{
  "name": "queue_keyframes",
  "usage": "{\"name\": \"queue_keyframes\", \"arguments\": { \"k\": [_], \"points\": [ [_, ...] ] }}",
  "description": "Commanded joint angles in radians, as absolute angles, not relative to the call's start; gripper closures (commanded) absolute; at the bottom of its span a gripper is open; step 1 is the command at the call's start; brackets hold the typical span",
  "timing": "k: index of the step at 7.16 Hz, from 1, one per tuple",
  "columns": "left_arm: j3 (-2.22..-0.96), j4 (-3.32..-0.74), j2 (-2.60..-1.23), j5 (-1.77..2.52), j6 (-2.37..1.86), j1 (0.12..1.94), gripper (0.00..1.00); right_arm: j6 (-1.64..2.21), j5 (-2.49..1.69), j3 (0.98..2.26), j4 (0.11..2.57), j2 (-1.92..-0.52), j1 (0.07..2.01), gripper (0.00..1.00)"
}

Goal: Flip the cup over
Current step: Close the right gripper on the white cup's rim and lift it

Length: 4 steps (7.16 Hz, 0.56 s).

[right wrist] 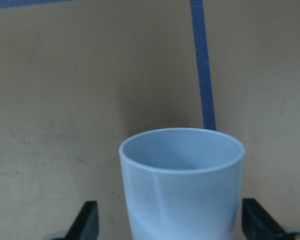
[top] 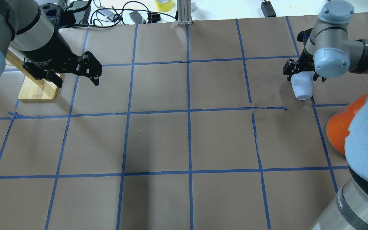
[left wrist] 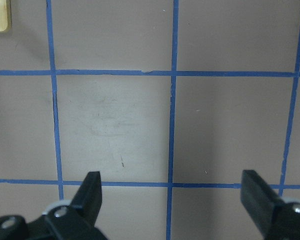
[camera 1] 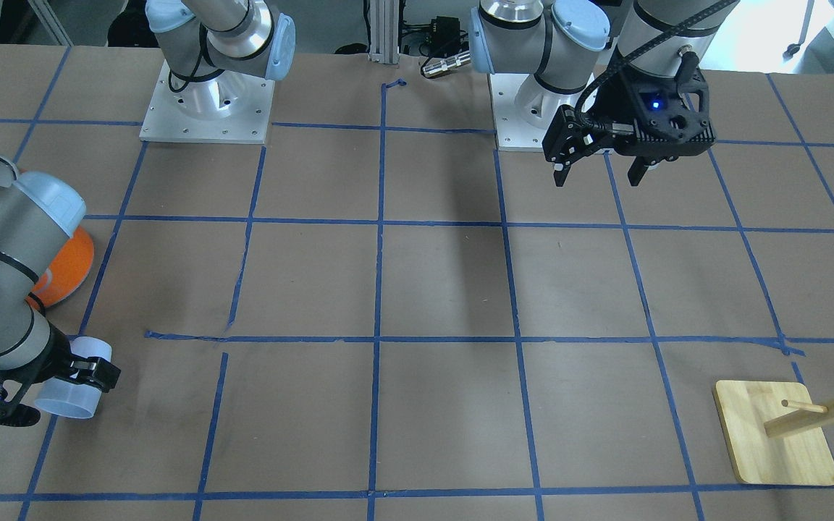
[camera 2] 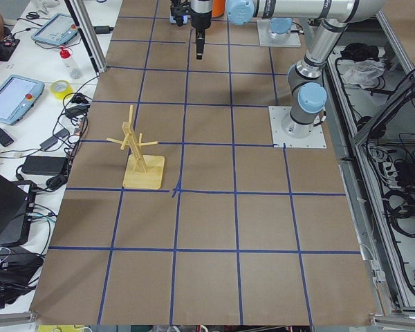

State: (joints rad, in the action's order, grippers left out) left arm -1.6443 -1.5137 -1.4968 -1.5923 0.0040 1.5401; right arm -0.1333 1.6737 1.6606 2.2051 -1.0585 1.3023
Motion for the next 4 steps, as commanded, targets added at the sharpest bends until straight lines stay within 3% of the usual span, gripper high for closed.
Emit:
{"name": "queue_keyframes", "arguments": {
  "k": [1, 4],
  "points": [
    [-1.643, -1.513, -1.496, -1.592, 0.005, 1.54, 0.0, -0.14, 1.667, 1.667, 2.233, -1.037, 1.282, 0.0],
    [-1.643, -1.513, -1.499, -1.592, 0.006, 1.54, 0.0, -0.141, 1.642, 1.667, 2.295, -1.013, 1.282, 0.03]
  ]
}}
